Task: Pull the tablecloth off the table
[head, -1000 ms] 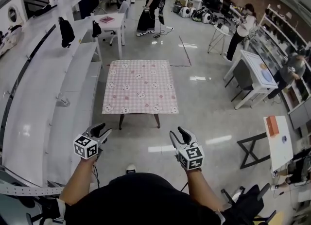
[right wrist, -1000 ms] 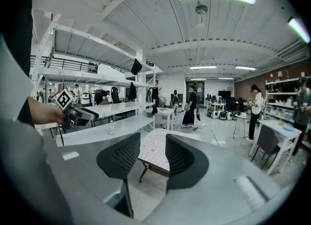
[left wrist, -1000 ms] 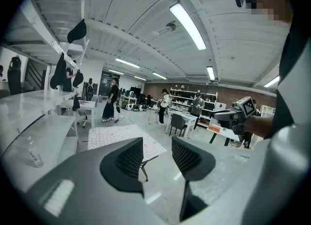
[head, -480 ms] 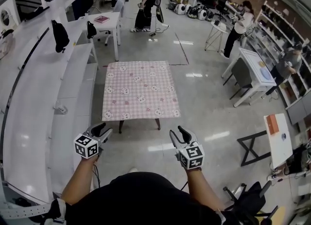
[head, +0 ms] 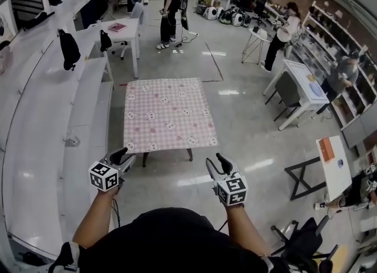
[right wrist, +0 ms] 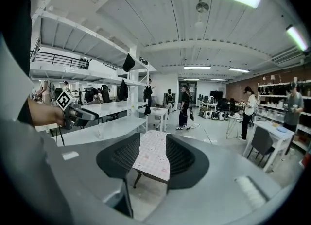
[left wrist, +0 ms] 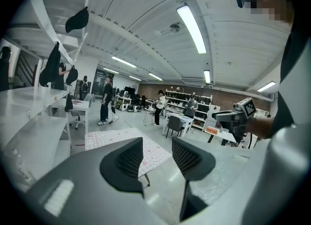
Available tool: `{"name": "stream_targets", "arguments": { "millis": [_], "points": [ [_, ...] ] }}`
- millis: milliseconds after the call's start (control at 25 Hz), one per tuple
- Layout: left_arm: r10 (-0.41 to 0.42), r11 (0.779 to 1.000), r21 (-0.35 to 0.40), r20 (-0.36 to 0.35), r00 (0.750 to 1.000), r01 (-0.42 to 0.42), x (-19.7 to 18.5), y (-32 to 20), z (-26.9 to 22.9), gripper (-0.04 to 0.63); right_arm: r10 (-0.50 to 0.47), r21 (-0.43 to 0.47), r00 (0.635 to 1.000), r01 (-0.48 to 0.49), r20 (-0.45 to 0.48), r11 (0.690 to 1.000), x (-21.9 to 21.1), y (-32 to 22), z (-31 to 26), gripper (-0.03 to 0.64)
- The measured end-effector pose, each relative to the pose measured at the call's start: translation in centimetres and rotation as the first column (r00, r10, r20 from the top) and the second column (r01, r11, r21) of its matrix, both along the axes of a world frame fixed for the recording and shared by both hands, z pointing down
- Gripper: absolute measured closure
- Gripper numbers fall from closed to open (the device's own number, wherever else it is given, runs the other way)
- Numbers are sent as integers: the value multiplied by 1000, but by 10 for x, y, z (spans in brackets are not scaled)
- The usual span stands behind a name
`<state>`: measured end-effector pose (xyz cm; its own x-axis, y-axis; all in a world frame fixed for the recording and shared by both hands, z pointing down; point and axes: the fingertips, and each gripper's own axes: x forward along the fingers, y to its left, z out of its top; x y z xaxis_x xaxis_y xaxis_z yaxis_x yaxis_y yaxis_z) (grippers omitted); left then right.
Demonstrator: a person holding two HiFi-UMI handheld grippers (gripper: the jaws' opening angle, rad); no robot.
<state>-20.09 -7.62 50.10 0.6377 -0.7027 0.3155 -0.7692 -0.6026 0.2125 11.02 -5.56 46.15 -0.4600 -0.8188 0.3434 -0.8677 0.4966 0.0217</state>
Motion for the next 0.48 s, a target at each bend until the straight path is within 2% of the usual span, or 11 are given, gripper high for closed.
{"name": "stream_targets", "arguments": {
  "millis": [480],
  "points": [
    [-28, 1000, -2, 10, 1000, 28, -26, -12, 3, 412, -6, -8, 1000, 6, 4, 1000, -14, -21, 8, 414]
  ]
}}
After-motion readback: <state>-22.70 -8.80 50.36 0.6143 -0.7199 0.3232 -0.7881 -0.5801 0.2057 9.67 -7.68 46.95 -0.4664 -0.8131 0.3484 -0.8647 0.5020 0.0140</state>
